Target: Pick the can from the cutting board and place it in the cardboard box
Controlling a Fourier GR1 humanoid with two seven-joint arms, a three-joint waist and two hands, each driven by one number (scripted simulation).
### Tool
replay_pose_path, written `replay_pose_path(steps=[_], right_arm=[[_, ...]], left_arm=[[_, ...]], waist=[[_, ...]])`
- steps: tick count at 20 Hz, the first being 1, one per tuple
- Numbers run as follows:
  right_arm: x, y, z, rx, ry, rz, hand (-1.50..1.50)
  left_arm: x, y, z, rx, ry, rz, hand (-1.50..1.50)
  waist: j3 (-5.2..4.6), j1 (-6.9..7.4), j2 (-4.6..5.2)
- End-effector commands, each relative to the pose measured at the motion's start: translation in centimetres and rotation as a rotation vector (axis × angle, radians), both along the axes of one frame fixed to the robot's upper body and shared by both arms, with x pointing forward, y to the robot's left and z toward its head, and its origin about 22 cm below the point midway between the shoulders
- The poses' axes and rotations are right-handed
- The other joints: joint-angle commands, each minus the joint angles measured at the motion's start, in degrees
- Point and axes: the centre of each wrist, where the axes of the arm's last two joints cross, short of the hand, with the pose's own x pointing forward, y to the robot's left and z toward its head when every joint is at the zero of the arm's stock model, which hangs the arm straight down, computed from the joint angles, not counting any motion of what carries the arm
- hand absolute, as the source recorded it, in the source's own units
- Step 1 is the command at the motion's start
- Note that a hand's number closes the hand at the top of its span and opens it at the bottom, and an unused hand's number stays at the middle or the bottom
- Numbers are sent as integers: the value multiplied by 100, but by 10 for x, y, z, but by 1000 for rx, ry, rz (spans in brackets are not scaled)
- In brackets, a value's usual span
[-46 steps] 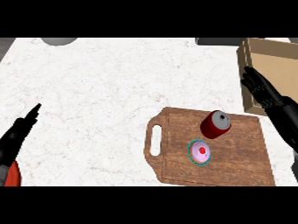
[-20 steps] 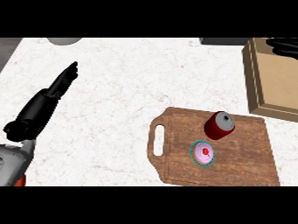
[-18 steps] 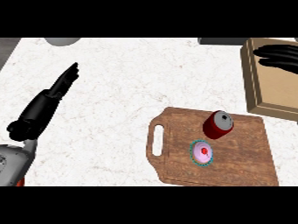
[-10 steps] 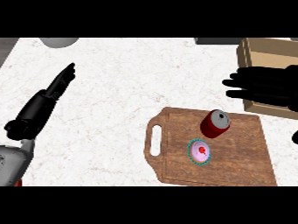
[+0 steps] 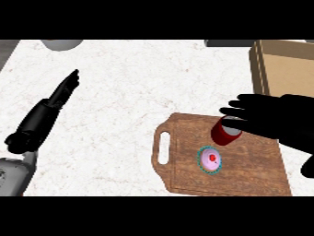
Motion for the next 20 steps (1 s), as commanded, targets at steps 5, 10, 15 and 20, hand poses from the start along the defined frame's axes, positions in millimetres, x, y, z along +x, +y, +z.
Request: replay_pose_path(steps=[5, 10, 15, 20], right_arm=[[-10, 12, -30, -54, -39, -50, -150], [-23, 28, -34, -15, -67, -76, -150], [3, 31, -45, -65, -89, -67, -150], [3, 19, -83, -114, -95, -86, -150]], left_arm=[[8, 4, 6, 10, -13, -5, 0], [-3, 0, 10, -8, 1, -15, 0], [4, -5, 1, 3, 4, 1, 0], [9, -10, 17, 2, 3, -10, 0]], waist=[[2, -5, 11], [2, -2, 2], [2, 21, 13], [4, 11, 14]])
